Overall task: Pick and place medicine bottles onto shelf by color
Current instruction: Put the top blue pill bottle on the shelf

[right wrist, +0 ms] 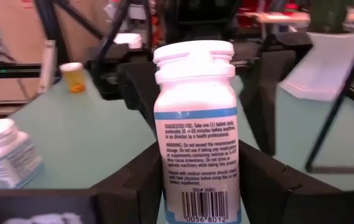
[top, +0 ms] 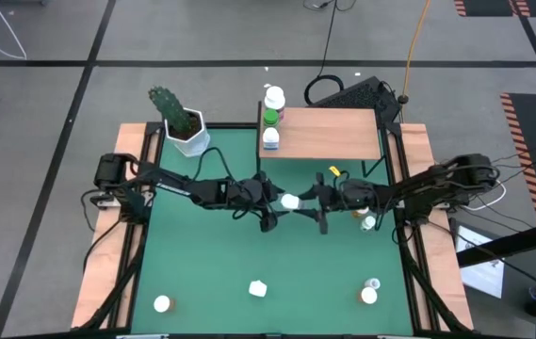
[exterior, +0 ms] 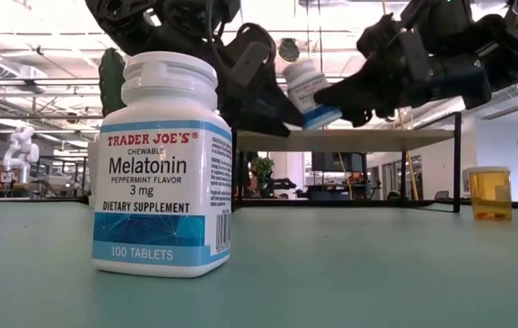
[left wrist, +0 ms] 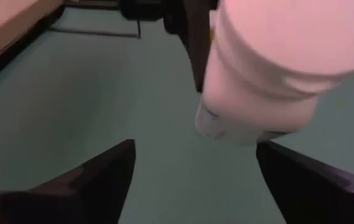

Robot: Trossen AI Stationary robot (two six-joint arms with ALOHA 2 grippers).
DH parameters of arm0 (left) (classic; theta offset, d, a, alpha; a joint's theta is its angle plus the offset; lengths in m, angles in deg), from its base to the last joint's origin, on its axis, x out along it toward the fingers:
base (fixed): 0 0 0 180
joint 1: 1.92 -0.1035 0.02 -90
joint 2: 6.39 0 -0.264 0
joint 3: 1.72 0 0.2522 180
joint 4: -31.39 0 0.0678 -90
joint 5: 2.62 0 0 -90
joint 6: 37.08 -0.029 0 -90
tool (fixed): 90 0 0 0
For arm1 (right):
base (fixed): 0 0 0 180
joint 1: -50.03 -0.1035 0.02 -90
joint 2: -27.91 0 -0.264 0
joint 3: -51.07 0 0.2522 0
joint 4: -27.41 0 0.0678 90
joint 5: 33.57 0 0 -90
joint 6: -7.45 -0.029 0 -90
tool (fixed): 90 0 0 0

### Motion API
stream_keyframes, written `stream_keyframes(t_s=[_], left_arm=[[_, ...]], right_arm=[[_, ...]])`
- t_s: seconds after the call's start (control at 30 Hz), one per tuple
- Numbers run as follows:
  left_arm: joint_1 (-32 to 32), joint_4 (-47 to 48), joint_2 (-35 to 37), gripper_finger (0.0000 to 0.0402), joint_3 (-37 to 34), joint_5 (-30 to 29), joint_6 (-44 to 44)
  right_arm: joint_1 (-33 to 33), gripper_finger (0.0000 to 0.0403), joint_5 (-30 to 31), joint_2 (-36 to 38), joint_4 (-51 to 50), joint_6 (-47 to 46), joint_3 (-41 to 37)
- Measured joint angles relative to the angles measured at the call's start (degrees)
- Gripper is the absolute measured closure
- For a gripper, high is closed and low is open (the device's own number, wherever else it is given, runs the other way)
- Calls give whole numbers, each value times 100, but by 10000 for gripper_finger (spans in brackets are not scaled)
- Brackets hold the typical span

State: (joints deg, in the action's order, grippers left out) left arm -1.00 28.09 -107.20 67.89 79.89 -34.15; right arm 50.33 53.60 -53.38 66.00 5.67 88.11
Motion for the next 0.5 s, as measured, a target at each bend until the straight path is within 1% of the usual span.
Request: stream_keyframes(t_s=[0.1, 0.2, 0.33, 0.43, 0.5], left_arm=[[78, -233, -2, 58, -2, 18, -96], [170, -397, -2, 75, -2, 18, -273], [262, -655, -1, 117, -2, 18, -543], [264, -683, -1, 158, -2, 62, -657], [266, -686, 0, 189, -2, 63, -708]], right_arm=[[2, 235, -168, 17, -8, 39, -6], [-1, 235, -191, 19, -12, 44, -6], [-1, 235, -207, 19, 11, 37, -6], [-1, 234, -448, 19, 73, 0, -6], [4, 232, -462, 17, 120, -75, -6]])
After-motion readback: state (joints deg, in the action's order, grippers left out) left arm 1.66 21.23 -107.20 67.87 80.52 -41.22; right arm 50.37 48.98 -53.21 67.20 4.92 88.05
